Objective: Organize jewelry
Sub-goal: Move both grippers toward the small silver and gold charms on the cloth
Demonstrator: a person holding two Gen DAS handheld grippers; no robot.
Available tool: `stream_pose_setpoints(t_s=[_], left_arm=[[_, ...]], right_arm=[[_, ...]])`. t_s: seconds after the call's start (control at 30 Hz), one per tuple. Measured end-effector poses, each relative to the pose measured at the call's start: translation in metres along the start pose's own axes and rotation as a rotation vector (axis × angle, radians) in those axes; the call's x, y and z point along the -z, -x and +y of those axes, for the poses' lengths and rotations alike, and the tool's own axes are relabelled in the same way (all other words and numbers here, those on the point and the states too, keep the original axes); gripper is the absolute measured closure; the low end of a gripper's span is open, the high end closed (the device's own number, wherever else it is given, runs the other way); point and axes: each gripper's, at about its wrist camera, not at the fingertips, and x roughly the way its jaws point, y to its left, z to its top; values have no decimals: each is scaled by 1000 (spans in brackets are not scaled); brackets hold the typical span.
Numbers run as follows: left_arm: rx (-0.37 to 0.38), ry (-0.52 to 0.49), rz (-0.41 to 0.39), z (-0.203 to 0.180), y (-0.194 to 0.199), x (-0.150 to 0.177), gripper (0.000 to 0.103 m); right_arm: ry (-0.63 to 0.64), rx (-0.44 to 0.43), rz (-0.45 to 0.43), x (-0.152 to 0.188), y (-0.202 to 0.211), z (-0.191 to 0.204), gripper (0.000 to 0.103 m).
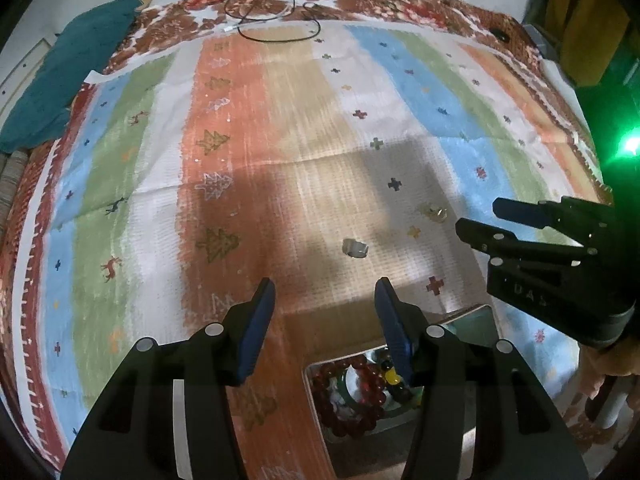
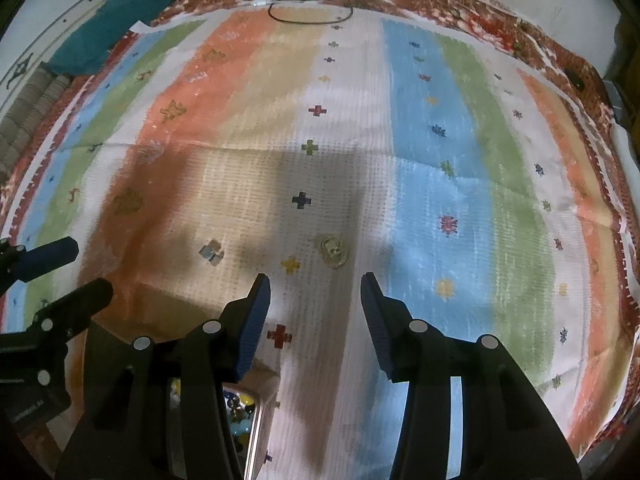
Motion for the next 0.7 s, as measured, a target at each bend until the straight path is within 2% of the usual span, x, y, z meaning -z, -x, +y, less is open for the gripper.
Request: stream_pose_setpoints(t_s=[0.37, 0.47, 0.7], left_arm=[[-4, -17, 55, 3, -26, -9, 51], [4, -32, 58, -1, -30, -13, 51], [18, -55, 85, -6, -46, -19, 51]], right_arm=[[-29, -33, 59, -13, -28, -4, 56], [-30, -38, 68, -16, -34, -4, 63], [-33, -53, 86, -25, -45, -3, 64]])
